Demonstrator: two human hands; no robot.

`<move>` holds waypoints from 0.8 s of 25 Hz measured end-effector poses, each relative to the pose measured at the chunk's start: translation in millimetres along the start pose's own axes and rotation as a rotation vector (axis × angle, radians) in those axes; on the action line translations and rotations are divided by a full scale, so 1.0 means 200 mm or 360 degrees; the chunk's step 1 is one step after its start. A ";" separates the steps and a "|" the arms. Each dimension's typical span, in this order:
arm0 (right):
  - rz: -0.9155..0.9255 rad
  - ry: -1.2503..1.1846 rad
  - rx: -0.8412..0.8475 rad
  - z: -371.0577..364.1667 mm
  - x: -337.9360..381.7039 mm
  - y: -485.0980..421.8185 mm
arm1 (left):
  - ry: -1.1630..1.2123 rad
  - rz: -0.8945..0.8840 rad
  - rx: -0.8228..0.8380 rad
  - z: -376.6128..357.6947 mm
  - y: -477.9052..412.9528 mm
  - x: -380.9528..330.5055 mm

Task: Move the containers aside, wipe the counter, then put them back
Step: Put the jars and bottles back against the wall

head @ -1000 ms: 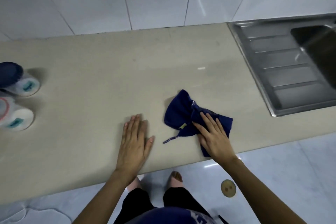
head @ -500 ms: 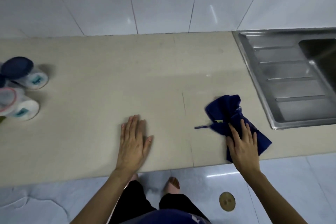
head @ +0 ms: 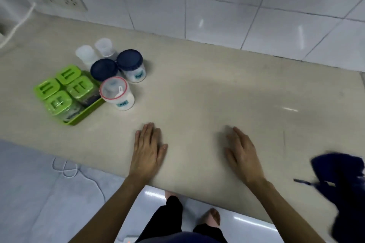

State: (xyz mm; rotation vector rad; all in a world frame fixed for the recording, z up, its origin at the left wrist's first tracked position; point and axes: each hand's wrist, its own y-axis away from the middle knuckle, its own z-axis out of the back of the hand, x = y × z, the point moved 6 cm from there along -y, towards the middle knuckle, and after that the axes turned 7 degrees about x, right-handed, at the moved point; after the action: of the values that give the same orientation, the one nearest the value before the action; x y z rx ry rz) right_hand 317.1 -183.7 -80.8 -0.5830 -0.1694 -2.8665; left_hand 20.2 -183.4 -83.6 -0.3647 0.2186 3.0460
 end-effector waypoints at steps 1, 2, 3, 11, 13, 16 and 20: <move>0.0063 -0.0007 0.0038 -0.05 0.12 -0.09 | 0.0014 0.0033 -0.0018 0.02 -0.02 0.09; 0.0124 -0.0018 0.0077 -0.09 0.24 -0.17 | 0.0021 0.0066 -0.0035 0.04 -0.04 0.18; 0.0180 -0.0033 0.0105 -0.13 0.35 -0.25 | 0.0019 0.0094 -0.0051 0.06 -0.06 0.26; 0.0361 -0.0321 0.0154 -0.23 1.26 -0.87 | 0.0242 0.0283 -0.0228 0.11 -0.12 0.53; 0.0298 -0.0472 0.0098 -0.24 1.39 -1.02 | 0.0247 0.0291 -0.0240 0.11 -0.12 0.53; 0.0225 -0.0656 0.0074 -0.28 1.49 -1.13 | 0.0231 0.0290 -0.0240 0.10 -0.11 0.54; 0.0161 -0.0755 -0.0006 -0.27 1.48 -1.13 | 0.0305 0.0221 -0.0305 0.12 -0.10 0.54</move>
State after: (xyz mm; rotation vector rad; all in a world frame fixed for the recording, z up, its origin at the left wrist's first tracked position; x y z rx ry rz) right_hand -21.5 -26.4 -28.0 -1.2258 -0.1997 -2.5833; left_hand -87.7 -154.9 -89.4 -0.6828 -0.0421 3.1769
